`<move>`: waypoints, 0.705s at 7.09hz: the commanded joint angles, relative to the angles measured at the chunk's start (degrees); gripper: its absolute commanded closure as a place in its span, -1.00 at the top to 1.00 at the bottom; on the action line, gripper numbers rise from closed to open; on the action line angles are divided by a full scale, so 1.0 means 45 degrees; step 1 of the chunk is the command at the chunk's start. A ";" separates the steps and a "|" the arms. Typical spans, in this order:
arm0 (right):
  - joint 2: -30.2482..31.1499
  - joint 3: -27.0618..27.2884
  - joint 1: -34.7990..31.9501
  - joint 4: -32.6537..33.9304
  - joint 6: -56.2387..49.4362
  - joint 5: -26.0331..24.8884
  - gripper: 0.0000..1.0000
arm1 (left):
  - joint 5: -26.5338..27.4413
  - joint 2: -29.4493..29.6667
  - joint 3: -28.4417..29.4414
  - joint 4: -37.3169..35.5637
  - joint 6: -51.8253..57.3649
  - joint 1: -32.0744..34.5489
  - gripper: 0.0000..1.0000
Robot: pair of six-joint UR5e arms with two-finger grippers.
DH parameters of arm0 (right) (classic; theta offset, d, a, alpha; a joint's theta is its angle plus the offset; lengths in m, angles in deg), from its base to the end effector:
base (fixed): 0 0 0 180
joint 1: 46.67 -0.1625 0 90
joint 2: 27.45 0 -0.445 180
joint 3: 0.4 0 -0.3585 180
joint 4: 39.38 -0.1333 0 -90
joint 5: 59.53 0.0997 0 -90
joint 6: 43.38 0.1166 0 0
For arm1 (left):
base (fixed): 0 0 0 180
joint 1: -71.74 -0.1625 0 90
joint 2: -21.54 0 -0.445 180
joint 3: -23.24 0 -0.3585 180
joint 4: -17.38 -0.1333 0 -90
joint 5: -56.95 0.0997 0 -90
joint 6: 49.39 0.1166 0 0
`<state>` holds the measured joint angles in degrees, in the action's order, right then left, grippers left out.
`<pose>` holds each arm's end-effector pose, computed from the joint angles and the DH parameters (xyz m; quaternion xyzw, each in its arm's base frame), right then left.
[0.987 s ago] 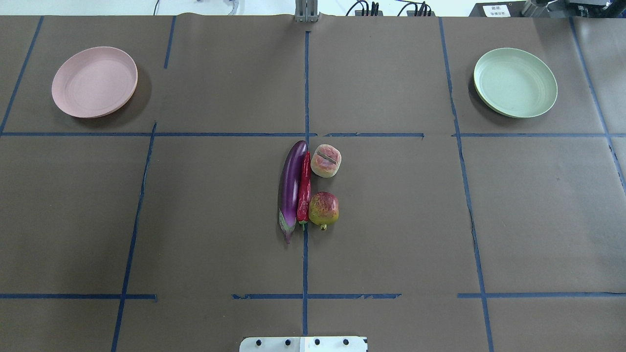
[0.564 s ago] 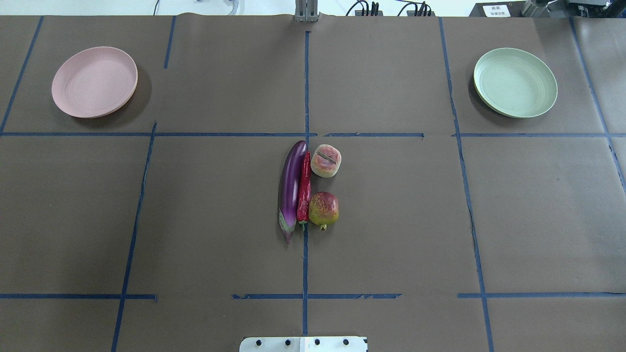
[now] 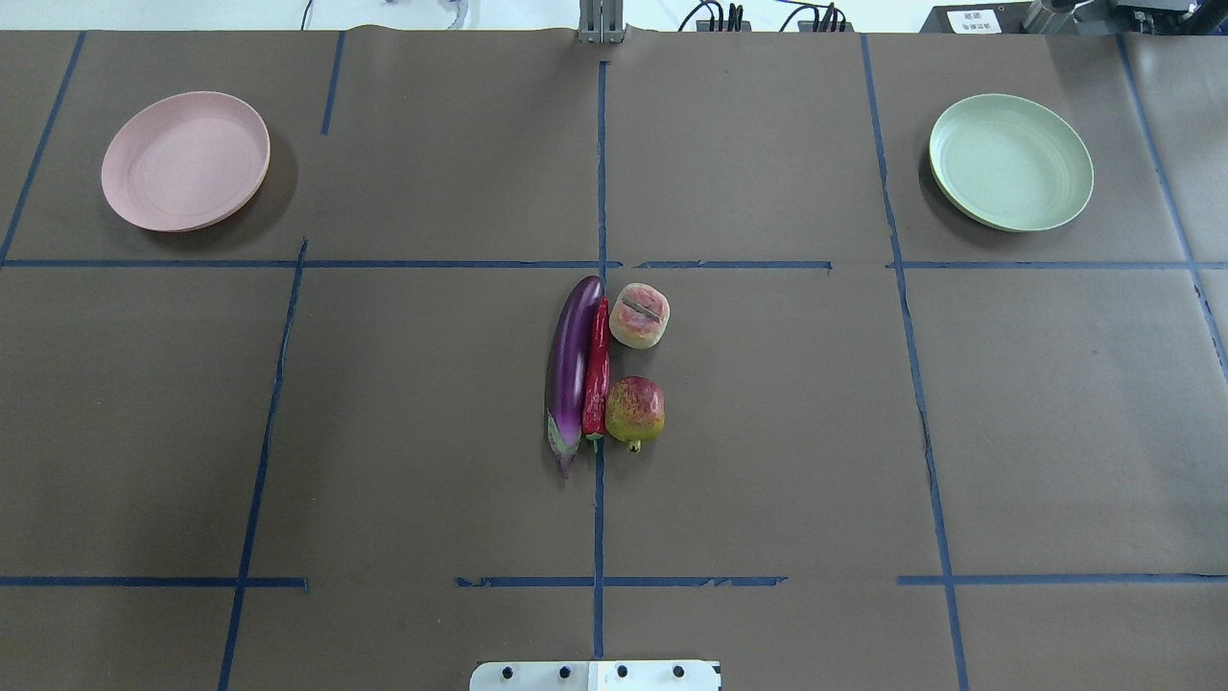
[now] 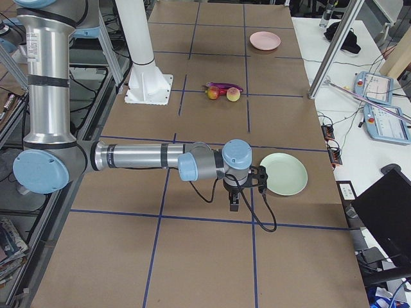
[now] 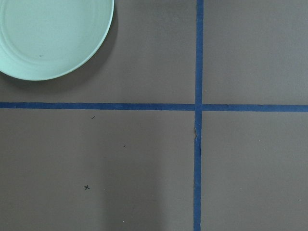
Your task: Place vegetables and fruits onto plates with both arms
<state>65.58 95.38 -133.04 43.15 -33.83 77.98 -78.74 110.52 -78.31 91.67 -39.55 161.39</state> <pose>0.0189 -0.4488 0.6495 0.0349 -0.4079 0.0112 0.9123 -0.0472 -0.4368 0.6320 -0.0094 0.3900 0.0643 0.9185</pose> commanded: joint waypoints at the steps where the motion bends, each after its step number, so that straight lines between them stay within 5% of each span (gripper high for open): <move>1: 0.0049 0.0238 0.0052 -0.0019 0.0084 0.0008 0.99 | 0.0017 -0.0010 -0.0031 -0.0006 -0.0038 -0.0001 1.00; 3: 0.0050 0.1053 0.0246 -0.0020 0.0529 0.0008 0.99 | -0.0157 0.0049 -0.0127 0.0052 -0.0078 -0.0020 1.00; 5: -0.0125 0.2849 0.2191 -0.0020 0.3411 -0.0070 0.99 | -0.0178 0.0010 -0.0360 0.0053 -0.0077 -0.0020 1.00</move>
<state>65.55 103.90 -128.05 43.06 -25.58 77.83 -79.41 110.65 -79.03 91.92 -39.90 161.30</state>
